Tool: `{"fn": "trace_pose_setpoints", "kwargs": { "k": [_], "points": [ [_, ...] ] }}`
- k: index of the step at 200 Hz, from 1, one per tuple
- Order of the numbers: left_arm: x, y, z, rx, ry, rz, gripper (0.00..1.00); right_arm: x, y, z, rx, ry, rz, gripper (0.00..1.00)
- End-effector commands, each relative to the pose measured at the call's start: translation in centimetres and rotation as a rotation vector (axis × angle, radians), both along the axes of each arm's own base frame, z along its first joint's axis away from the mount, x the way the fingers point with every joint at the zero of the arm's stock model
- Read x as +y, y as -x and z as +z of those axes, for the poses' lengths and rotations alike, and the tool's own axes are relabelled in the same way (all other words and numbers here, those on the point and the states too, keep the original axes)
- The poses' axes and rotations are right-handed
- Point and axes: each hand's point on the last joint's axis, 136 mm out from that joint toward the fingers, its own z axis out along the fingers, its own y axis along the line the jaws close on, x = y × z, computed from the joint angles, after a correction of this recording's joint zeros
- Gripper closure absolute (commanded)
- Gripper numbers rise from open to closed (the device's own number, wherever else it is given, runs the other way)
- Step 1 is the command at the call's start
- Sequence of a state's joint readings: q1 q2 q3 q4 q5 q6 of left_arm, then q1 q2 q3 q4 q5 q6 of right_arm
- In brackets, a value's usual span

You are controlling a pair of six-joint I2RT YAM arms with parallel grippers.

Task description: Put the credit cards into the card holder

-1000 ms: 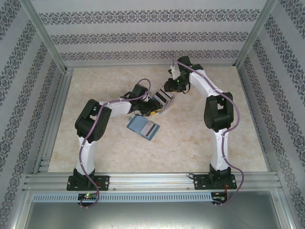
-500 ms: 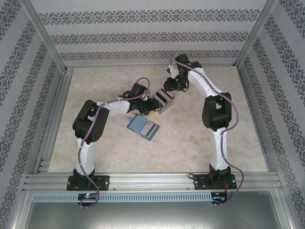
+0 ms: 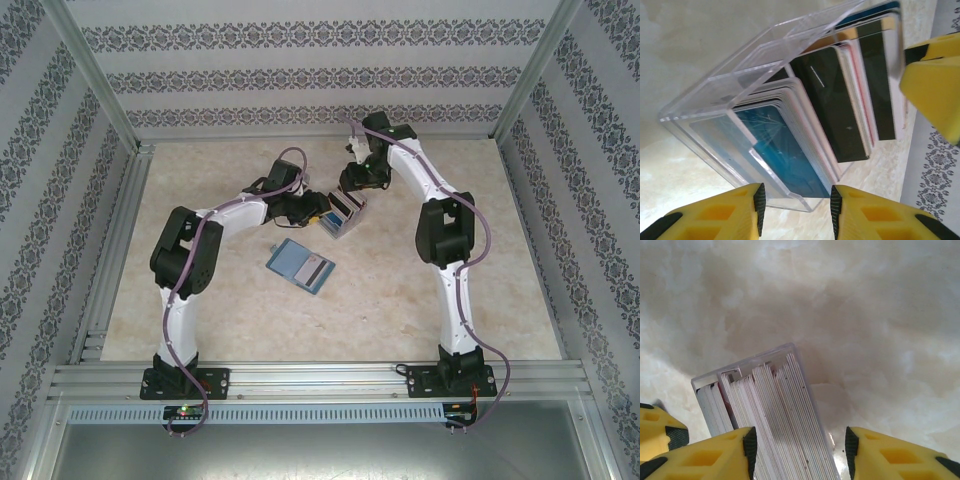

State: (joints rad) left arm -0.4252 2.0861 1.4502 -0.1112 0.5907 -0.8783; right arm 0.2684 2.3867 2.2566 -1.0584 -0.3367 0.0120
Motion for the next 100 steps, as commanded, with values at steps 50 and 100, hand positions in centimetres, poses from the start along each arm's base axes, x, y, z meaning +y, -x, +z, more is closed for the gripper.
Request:
{"fn": "trace_pose_setpoints", "kwargs": {
  "k": [50, 100],
  "points": [
    [0.0, -0.2, -3.5, 0.062, -0.045, -0.016, 0.58, 1.1, 1.7, -1.0, 0.094, -0.058, 0.089, 0.44],
    [-0.2, -0.3, -4.5, 0.081, -0.042, -0.020, 0.58, 1.5, 2.1, 0.4, 0.056, -0.044, 0.109, 0.46]
  ]
}}
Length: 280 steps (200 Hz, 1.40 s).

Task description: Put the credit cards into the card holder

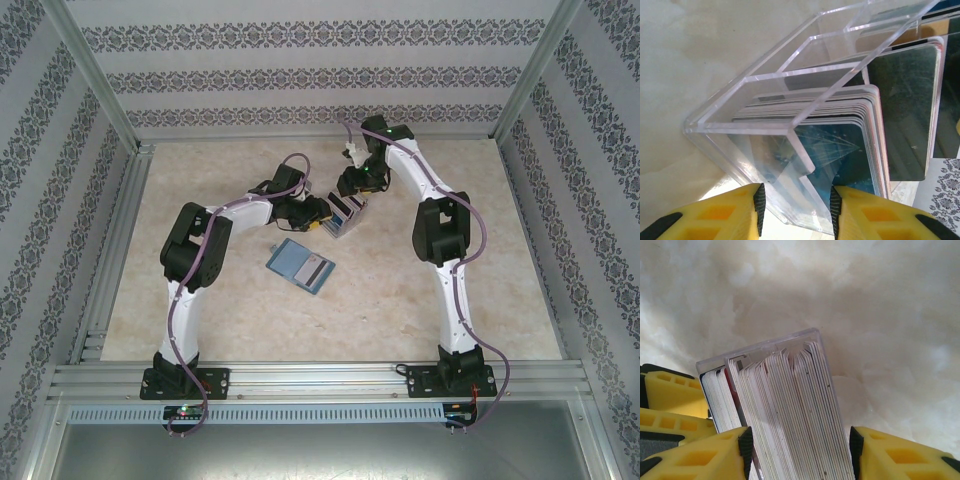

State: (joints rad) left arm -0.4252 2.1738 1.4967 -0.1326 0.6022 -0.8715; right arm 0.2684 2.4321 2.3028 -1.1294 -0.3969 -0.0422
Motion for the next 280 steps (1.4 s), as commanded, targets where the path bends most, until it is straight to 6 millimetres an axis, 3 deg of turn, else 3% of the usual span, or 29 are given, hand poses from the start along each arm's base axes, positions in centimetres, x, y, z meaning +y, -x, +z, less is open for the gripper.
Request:
{"fn": "trace_pose_setpoints", "kwargs": {
  "k": [1, 63, 143, 280],
  "points": [
    [0.1, 0.0, -1.5, 0.025, -0.022, -0.010, 0.58, 0.8, 1.0, 1.4, -0.006, -0.015, 0.045, 0.46],
    [0.1, 0.0, -1.7, 0.028, -0.023, -0.012, 0.58, 0.9, 0.9, 4.5, -0.066, -0.035, 0.038, 0.48],
    [0.0, 0.1, -1.4, 0.024, -0.020, -0.016, 0.58, 0.8, 0.8, 4.1, -0.050, -0.043, 0.029, 0.49],
    [0.1, 0.3, -1.3, 0.024, -0.014, -0.014, 0.58, -0.7, 0.1, 3.8, -0.043, -0.036, -0.020, 0.82]
  ]
}}
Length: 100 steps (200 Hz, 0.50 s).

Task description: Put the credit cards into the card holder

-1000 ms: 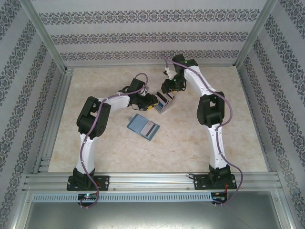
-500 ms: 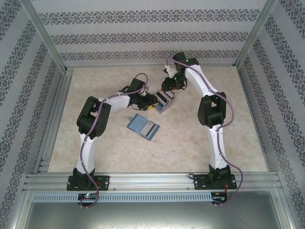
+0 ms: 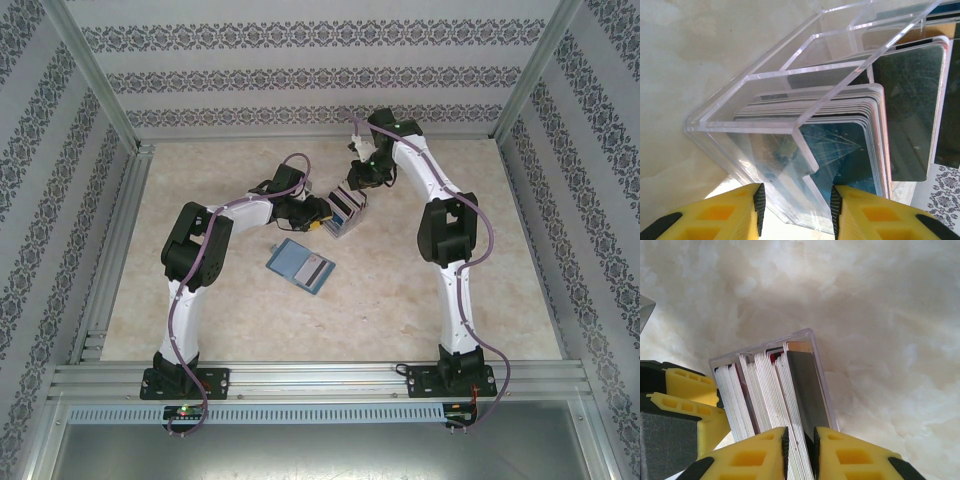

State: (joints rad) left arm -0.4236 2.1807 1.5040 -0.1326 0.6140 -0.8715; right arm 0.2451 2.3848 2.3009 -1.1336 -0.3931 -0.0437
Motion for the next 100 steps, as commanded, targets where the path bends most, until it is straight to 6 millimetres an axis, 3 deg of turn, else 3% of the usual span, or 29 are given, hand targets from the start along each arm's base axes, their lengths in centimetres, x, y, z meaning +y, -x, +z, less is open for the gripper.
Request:
{"fn": "trace_pose_setpoints", "kwargs": {
  "k": [1, 39, 100],
  "points": [
    [0.2, 0.4, -1.3, 0.020, -0.022, -0.008, 0.58, 0.4, 0.5, 1.6, -0.002, -0.029, 0.002, 0.82],
    [0.3, 0.4, -1.2, 0.018, -0.023, -0.006, 0.58, 0.0, 0.1, 2.1, -0.017, -0.033, -0.012, 0.88],
    [0.4, 0.5, -1.0, 0.016, -0.024, -0.008, 0.58, -0.8, -0.4, 3.5, -0.059, -0.028, -0.031, 0.90]
  ]
}}
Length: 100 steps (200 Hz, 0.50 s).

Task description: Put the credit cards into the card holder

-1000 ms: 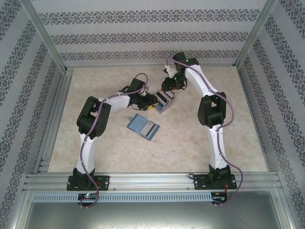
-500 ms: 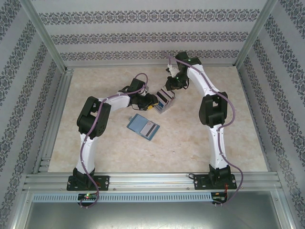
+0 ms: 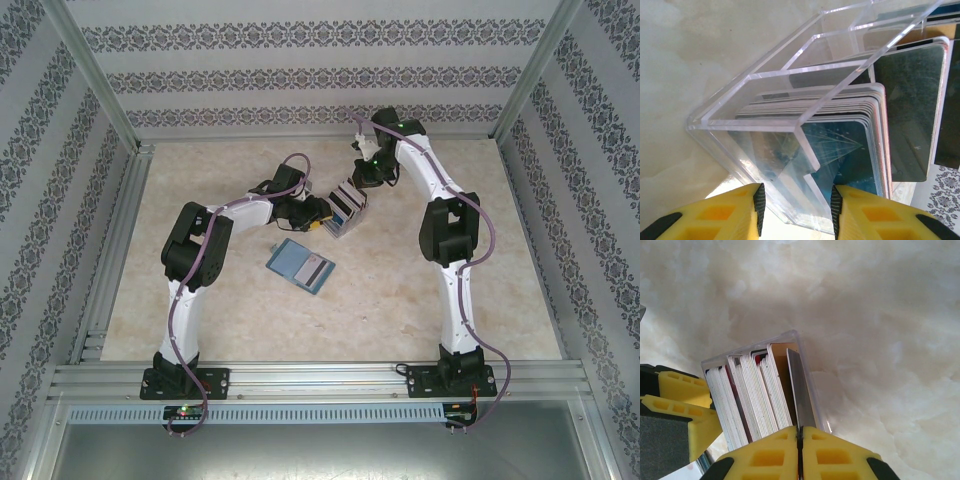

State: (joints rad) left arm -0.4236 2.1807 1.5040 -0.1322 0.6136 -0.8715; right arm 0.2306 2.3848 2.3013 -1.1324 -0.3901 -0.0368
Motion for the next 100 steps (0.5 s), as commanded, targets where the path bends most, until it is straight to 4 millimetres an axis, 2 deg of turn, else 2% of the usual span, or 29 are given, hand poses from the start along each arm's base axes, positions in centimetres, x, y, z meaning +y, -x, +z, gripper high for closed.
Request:
{"fn": "trace_pose_setpoints", "kwargs": {
  "k": [1, 35, 100],
  "points": [
    [0.3, 0.6, -0.9, 0.016, -0.023, -0.009, 0.58, -0.1, -0.1, 3.5, -0.060, -0.028, -0.010, 0.90],
    [0.5, 0.8, -0.3, 0.007, -0.023, -0.010, 0.58, -0.4, -0.3, 4.5, -0.094, -0.041, -0.025, 0.92],
    [0.9, 0.8, 2.5, -0.053, -0.033, -0.014, 0.58, -1.1, -0.8, 7.2, -0.182, -0.054, -0.067, 0.95]
  ]
}}
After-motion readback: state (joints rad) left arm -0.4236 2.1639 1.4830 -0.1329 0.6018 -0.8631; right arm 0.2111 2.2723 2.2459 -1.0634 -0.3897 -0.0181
